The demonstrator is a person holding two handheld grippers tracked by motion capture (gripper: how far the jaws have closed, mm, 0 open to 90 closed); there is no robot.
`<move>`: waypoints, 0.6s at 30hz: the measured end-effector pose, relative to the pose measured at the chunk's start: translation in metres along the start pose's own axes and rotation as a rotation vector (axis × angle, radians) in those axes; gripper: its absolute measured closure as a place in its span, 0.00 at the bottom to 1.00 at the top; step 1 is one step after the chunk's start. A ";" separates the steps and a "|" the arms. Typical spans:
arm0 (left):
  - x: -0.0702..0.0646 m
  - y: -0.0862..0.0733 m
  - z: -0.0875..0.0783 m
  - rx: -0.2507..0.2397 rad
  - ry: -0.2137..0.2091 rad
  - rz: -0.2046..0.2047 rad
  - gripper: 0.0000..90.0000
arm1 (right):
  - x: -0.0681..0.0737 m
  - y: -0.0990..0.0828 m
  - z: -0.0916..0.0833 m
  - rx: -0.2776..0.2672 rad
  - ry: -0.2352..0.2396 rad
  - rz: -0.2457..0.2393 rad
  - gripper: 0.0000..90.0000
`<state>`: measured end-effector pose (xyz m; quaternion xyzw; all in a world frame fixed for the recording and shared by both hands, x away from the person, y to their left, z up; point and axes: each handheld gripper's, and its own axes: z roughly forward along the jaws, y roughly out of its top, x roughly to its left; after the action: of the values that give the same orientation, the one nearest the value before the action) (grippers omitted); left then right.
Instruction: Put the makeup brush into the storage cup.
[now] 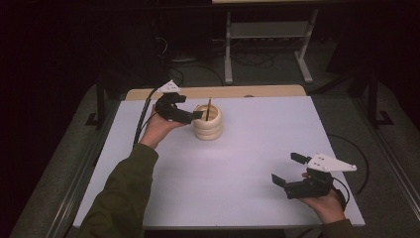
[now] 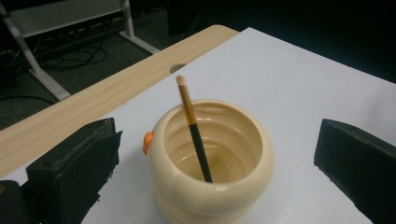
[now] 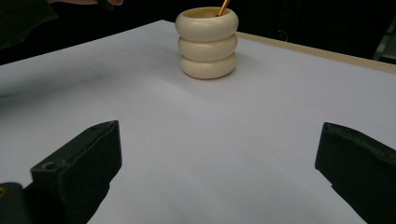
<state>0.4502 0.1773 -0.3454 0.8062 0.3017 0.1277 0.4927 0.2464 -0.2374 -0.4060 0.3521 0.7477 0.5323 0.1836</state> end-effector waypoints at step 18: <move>-0.016 -0.015 -0.032 0.041 0.002 0.003 0.00 | 0.001 0.000 0.002 0.005 0.000 -0.008 0.00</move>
<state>0.4159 0.1958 -0.3416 0.8164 0.3035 0.1232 0.4756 0.2469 -0.2355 -0.4061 0.3494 0.7504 0.5297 0.1848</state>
